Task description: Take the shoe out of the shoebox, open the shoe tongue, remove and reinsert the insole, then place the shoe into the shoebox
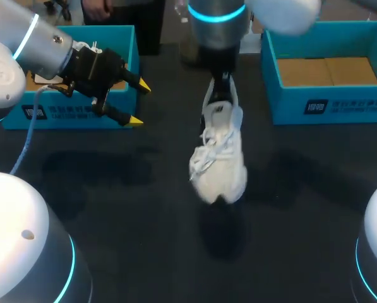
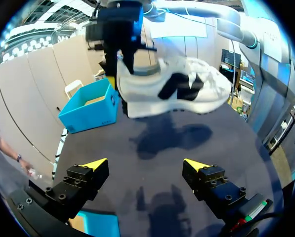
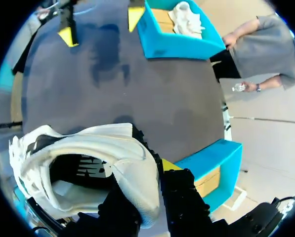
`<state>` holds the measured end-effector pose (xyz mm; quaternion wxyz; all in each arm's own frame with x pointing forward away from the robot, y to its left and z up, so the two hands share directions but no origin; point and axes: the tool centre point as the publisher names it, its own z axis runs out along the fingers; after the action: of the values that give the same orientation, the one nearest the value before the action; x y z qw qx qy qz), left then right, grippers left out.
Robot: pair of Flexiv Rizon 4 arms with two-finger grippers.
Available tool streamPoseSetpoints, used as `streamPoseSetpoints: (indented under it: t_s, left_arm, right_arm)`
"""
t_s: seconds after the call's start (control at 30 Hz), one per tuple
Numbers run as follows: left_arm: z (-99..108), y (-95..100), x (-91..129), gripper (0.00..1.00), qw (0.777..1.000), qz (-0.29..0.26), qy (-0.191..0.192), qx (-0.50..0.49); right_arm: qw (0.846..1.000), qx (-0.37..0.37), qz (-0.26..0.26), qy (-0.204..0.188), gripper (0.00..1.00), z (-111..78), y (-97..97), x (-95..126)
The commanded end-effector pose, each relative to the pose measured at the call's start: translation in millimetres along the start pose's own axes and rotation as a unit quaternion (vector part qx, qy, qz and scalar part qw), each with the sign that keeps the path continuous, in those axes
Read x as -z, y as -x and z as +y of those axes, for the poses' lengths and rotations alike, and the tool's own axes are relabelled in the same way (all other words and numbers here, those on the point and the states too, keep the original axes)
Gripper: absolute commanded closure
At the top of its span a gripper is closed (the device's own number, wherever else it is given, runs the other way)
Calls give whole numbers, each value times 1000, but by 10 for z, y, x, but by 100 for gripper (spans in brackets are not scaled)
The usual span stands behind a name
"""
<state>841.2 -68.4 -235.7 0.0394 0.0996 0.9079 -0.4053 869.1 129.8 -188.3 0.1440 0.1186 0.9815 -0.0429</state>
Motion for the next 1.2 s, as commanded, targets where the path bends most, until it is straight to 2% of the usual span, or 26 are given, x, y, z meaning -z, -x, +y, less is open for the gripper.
streamPoseSetpoints:
  t_s: [0.03, 0.07, 0.1, 0.17, 0.9, 1.03, 1.2]
  left_arm:
    - [-1, -9, 5, 0, 1000, 0, 2, 0]
    - [-1, -9, 5, 0, 1000, 0, 2, 0]
    - [-1, -9, 5, 0, 1000, 0, 2, 0]
    - [-1, -9, 5, 0, 1000, 0, 2, 0]
    - [-1, -9, 5, 0, 1000, 0, 2, 0]
    - [-1, -9, 5, 0, 1000, 0, 2, 0]
    - [-1, -9, 5, 0, 1000, 0, 2, 0]
  right_arm:
    - [997, 73, 8, 33, 100, -104, 74, 398]
    - [993, 112, 10, 40, 100, -89, 68, 428]
    - [995, 96, 3, 14, 100, -96, 71, 453]
    - [997, 73, -2, 31, 100, -112, 67, 508]
    - [997, 73, -2, 31, 100, -112, 67, 508]
    - [997, 64, 10, 41, 100, -199, 282, 443]
    - [994, 100, 16, 43, 100, -350, 637, 318]
